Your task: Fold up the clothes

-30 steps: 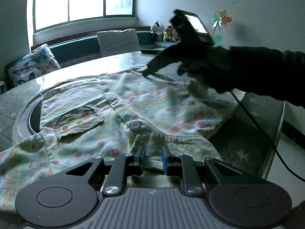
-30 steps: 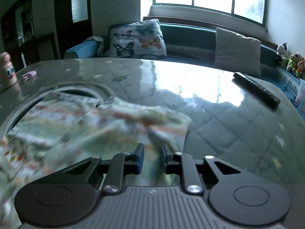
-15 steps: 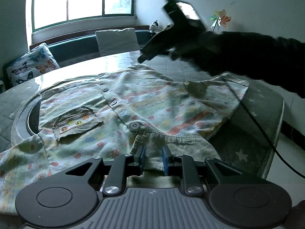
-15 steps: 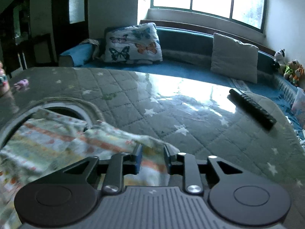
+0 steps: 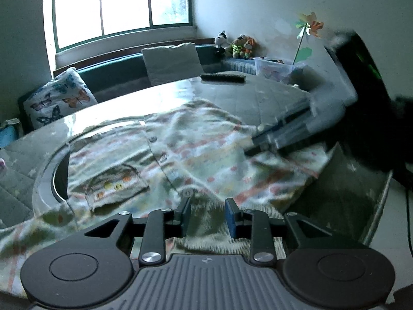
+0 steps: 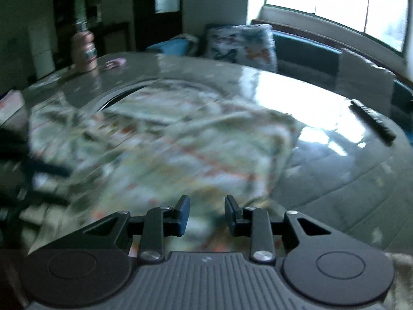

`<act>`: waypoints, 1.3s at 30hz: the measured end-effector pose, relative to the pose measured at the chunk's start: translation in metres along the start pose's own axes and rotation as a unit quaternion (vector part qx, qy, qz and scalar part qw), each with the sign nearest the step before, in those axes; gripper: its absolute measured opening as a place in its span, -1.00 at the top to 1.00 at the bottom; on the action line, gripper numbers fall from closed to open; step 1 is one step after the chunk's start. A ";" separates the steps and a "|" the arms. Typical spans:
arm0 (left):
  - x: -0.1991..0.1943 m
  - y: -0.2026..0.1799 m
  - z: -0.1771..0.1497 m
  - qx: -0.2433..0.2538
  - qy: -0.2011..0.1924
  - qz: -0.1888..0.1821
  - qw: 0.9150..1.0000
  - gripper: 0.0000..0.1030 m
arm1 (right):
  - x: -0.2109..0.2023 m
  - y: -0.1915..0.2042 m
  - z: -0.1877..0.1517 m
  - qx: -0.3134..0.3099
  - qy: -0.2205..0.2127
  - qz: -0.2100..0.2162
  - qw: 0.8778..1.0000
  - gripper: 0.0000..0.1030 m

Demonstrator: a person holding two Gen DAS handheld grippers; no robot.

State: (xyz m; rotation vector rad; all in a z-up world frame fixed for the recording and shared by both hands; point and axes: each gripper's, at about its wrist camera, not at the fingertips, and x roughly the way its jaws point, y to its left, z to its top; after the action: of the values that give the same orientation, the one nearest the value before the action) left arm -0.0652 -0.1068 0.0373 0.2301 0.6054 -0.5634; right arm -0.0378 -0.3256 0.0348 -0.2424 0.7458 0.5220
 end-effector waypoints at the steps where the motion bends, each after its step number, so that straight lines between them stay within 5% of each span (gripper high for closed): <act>1: 0.001 -0.001 0.003 0.000 -0.001 0.003 1.000 0.38 | -0.002 0.006 -0.005 -0.009 0.001 0.004 1.000 0.43; 11: 0.036 -0.022 0.027 0.001 0.013 0.003 1.000 0.39 | -0.052 0.046 -0.055 -0.085 -0.023 0.036 0.995 0.43; 18: 0.055 -0.040 0.026 0.016 0.031 -0.010 0.999 0.39 | -0.089 0.011 -0.069 0.007 -0.052 0.031 0.998 0.33; 24: 0.062 -0.052 0.024 0.020 0.037 -0.018 0.999 0.39 | -0.102 -0.054 -0.087 0.108 -0.064 -0.076 0.989 0.32; 32: 0.066 -0.062 0.027 0.028 0.035 -0.028 0.999 0.39 | -0.107 -0.133 -0.115 0.213 -0.064 -0.215 0.951 0.31; 39: 0.069 -0.070 0.028 0.028 0.032 -0.034 0.999 0.39 | -0.108 -0.157 -0.129 0.262 -0.061 -0.228 0.936 0.31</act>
State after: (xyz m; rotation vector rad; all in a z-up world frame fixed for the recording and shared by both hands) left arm -0.0445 -0.2048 0.0157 0.2810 0.6625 -0.6416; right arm -0.0956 -0.5481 0.0229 0.1178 0.6537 -0.1116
